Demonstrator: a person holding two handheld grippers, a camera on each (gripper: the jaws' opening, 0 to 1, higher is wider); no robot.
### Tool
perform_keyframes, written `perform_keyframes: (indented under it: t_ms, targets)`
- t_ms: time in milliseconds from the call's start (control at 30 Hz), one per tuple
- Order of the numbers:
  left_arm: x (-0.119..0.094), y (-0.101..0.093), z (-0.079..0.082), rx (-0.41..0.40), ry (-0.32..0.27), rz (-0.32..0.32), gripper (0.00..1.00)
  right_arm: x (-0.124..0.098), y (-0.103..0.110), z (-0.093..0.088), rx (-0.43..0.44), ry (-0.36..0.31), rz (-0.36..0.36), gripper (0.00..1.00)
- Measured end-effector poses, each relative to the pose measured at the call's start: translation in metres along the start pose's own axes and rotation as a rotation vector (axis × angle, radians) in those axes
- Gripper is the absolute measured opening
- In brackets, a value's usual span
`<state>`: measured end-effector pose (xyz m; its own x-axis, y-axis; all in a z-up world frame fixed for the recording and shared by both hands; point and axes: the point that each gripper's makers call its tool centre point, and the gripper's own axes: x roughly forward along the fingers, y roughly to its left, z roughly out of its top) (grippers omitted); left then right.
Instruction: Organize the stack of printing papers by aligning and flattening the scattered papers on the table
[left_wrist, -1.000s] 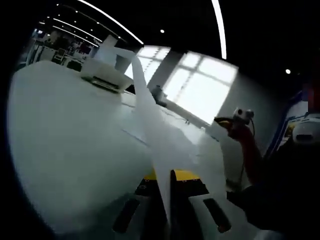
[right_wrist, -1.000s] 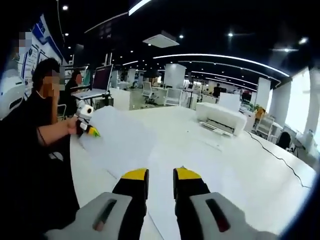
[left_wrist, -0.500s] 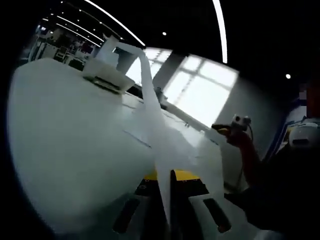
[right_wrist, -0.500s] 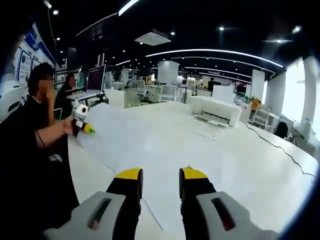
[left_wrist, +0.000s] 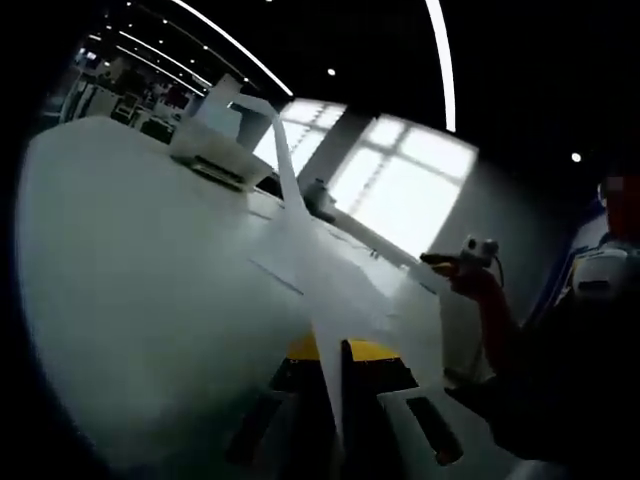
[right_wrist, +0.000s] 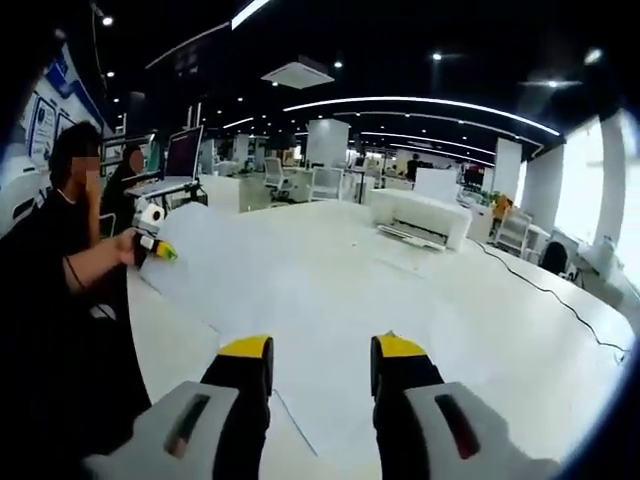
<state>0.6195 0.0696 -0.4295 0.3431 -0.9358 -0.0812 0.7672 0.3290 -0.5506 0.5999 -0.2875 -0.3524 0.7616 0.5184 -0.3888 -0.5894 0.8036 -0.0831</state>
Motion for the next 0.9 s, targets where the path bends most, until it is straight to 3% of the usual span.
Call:
perform_keyframes:
  t_ms: [233, 500, 900]
  targets:
    - [0.001, 0.0, -0.002, 0.011, 0.012, -0.001, 0.05, 0.001, -0.007, -0.004, -0.004, 0.02, -0.018, 0.44]
    - [0.002, 0.0, -0.003, 0.021, 0.021, -0.004, 0.05, 0.007, -0.02, -0.013, 0.004, 0.048, -0.047, 0.46]
    - [0.002, 0.0, -0.002, 0.017, 0.022, -0.016, 0.05, 0.024, -0.018, 0.0, -0.031, 0.05, -0.023, 0.47]
